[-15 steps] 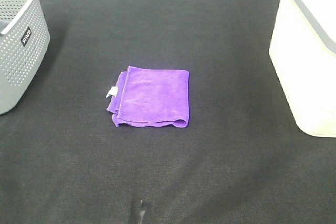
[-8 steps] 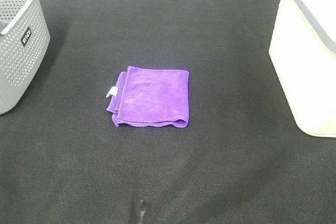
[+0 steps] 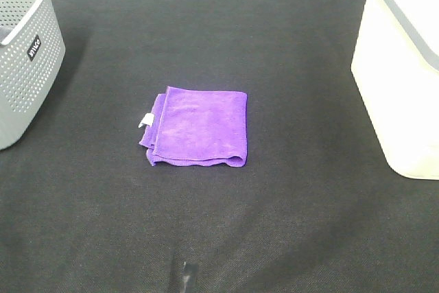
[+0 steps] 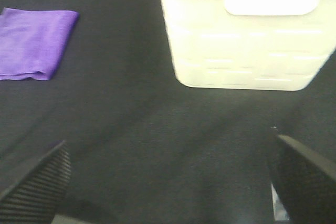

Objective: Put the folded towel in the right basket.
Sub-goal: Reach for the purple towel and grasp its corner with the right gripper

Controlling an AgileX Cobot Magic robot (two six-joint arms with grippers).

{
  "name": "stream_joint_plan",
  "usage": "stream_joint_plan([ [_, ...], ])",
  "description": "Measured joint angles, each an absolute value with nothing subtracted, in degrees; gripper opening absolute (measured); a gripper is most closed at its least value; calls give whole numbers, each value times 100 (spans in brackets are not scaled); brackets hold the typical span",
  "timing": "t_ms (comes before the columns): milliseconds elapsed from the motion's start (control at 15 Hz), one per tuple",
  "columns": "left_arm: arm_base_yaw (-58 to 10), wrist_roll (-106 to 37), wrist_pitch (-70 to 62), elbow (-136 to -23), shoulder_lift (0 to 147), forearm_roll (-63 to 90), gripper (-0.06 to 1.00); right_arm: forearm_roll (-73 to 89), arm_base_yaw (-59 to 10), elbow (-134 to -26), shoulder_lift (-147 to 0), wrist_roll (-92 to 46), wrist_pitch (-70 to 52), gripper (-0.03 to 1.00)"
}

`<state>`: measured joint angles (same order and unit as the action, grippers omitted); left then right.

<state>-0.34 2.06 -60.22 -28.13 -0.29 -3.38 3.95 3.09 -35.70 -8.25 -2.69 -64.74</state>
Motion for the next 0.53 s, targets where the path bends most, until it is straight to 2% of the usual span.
stream_joint_plan([
  [267, -34, 206, -6022, -2813, -29, -338, 99, 418, 309, -5741, -4022, -321, -6939, 98],
  [533, -34, 206, -6022, -2813, -29, -338, 99, 1157, 304, -7299, -6291, -413, -6933, 98],
])
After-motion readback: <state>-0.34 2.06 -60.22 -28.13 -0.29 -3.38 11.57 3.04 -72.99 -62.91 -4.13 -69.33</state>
